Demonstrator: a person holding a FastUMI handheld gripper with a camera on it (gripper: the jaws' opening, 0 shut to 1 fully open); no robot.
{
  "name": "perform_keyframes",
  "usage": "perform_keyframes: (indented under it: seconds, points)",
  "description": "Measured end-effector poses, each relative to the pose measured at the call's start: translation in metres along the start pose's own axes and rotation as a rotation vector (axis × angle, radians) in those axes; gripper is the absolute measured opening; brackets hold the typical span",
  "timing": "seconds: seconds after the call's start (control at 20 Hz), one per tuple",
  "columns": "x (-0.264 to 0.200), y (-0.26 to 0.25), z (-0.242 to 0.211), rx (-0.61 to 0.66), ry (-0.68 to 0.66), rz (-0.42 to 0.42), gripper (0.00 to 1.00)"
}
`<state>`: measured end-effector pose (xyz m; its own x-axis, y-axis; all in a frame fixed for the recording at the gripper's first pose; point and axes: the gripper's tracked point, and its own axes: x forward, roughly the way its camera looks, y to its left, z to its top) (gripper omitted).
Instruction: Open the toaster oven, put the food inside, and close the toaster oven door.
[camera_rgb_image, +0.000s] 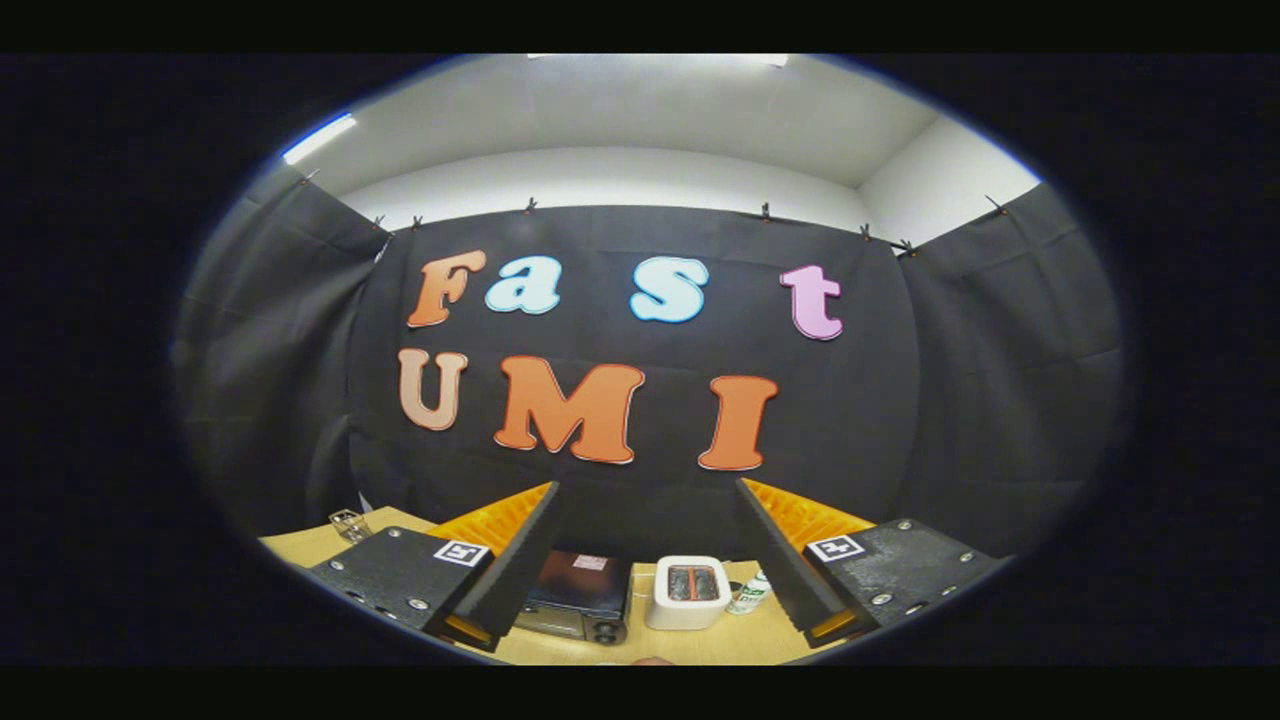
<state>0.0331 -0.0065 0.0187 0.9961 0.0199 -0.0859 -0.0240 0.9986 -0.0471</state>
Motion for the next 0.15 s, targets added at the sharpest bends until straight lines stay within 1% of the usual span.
perform_keyframes:
  seconds: [0.15]
  points:
    - [-0.0009, 0.0032, -0.0003, -0.002, -0.004, 0.013, 1.0]
